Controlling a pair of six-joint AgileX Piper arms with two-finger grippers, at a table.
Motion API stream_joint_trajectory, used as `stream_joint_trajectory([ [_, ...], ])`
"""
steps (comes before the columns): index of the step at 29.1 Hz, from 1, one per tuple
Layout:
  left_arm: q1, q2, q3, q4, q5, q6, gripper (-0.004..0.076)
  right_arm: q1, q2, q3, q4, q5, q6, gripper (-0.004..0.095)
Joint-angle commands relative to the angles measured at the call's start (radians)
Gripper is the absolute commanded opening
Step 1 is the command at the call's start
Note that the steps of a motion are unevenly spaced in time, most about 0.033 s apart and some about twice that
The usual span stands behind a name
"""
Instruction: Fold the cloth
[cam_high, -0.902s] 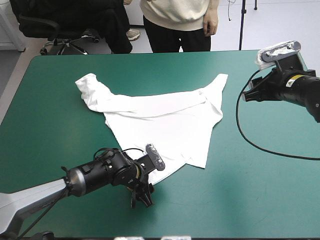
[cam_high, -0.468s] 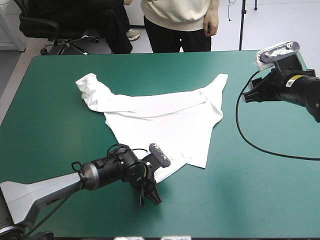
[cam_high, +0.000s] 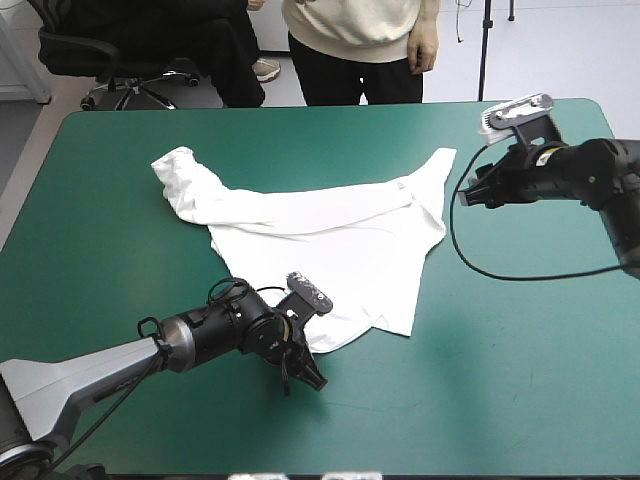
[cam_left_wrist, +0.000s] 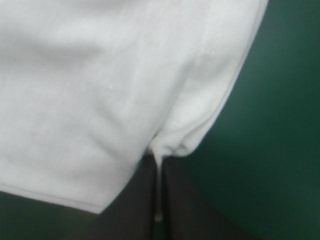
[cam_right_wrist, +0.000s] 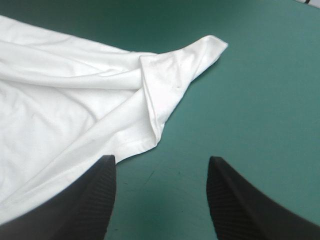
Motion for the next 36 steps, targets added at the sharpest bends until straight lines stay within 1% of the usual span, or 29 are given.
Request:
stream_joint_trajectory([
  [1, 0.023, 0.046, 0.025, 0.085, -0.010, 0.003, -0.0017, -0.009, 0.077, -0.027, 0.041, -0.082, -0.059, 0.0545],
  [3, 0.023, 0.046, 0.025, 0.085, -0.006, 0.003, -0.0017, -0.009, 0.130, -0.027, 0.041, -0.100, -0.063, 0.0569],
  [7, 0.023, 0.046, 0.025, 0.081, -0.006, 0.003, -0.0017, -0.009, 0.227, -0.032, 0.043, -0.188, -0.066, 0.0573],
  [12, 0.023, 0.046, 0.025, 0.059, -0.001, 0.003, -0.0017, -0.009, 0.334, -0.091, 0.061, -0.205, -0.066, 0.0573],
  [16, 0.023, 0.046, 0.025, 0.032, 0.000, 0.006, -0.0017, -0.009, 0.424, -0.171, 0.070, -0.223, -0.061, 0.0573],
  [21, 0.023, 0.046, 0.025, 0.015, -0.007, 0.006, -0.0017, -0.009, 0.538, -0.318, 0.070, -0.295, 0.011, 0.0573],
  [27, 0.023, 0.046, 0.025, -0.001, -0.008, 0.006, -0.0017, -0.009, 0.694, -0.495, 0.068, -0.288, 0.064, 0.0567],
  [32, 0.023, 0.046, 0.025, -0.002, -0.008, 0.006, -0.0017, -0.011, 0.796, -0.616, -0.007, -0.298, 0.145, 0.0545],
  [36, 0.023, 0.046, 0.025, -0.005, -0.008, 0.006, -0.0017, -0.025, 0.880, -0.696, -0.018, -0.314, 0.180, 0.0534],
])
